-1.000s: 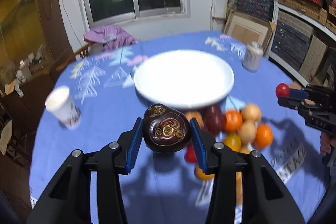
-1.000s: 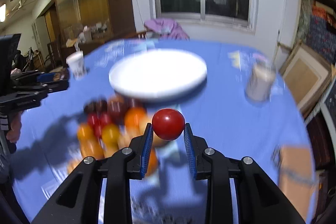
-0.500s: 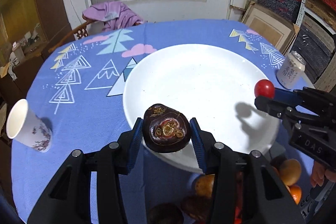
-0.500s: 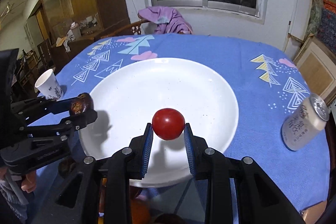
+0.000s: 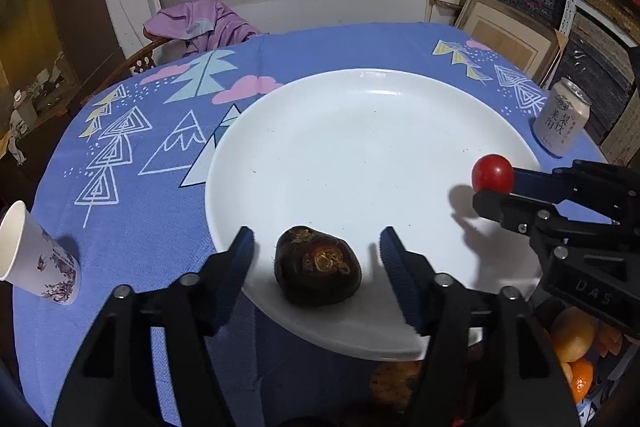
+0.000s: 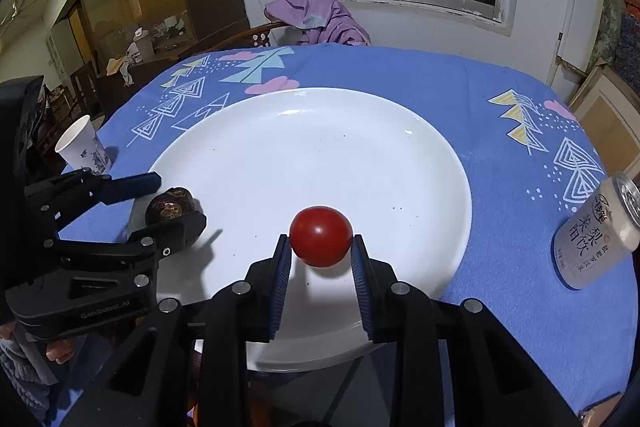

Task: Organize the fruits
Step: 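Carry both fruits over the white plate and open both tools to drop them, then grasp a second dark mangosteen from the table with the left tool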

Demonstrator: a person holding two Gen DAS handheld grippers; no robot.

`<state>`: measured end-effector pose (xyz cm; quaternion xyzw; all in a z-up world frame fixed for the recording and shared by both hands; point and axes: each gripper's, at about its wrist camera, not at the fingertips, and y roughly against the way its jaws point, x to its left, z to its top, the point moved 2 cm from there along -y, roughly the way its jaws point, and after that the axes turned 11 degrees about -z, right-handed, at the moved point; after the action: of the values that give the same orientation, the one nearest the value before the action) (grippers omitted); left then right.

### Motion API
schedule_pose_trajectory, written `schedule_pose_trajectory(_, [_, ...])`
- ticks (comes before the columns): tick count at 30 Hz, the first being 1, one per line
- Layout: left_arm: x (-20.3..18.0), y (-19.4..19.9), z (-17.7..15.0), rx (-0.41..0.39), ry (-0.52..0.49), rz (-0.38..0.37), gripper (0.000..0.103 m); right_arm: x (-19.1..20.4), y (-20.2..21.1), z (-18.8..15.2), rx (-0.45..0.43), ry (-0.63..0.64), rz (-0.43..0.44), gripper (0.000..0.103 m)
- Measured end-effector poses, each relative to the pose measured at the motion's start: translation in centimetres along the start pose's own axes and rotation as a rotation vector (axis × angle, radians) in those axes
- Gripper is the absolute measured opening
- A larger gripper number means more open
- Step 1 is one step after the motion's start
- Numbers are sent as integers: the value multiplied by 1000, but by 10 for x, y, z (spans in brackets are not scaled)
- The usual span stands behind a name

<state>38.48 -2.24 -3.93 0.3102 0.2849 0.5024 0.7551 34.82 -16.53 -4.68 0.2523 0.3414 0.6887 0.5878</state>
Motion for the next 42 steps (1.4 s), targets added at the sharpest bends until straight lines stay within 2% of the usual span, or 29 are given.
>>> schedule_pose_trajectory(5, [2, 12, 2, -23, 16, -5, 69, 0, 6, 1, -15, -7, -9, 39])
schedule_pose_trajectory(7, [4, 16, 1, -28, 26, -3, 69, -2, 10, 2, -26, -16, -7, 48])
schedule_pose_trajectory(13, [17, 49, -7, -63, 63, 25, 70, -11, 53, 5, -105, -63, 19, 48])
schedule_pose_trajectory(15, [22, 65, -19, -73, 64, 53, 73, -11, 77, 0, -143, -68, 37, 49])
schedule_pose_trajectory(17, [27, 80, -36, -84, 58, 90, 77, -12, 96, -9, -168, -80, 52, 54])
schedule_pose_trajectory(19, [34, 93, -60, -87, 66, 114, 78, -16, 117, -26, -203, -110, 59, 64])
schedule_pose_trajectory(25, [40, 102, -114, -53, 82, 149, 79, -37, 151, -86, -264, -158, -7, 69])
schedule_pose_trajectory(29, [29, 93, -128, -28, 56, 147, 79, -59, 149, -110, -248, -225, -13, 71])
schedule_pose_trajectory(33, [15, 87, -129, -29, -4, 152, 83, -72, 139, -113, -214, -277, -1, 71])
schedule_pose_trajectory(42, [11, 84, -127, -44, -43, 146, 86, -52, 131, -117, -185, -228, 5, 75])
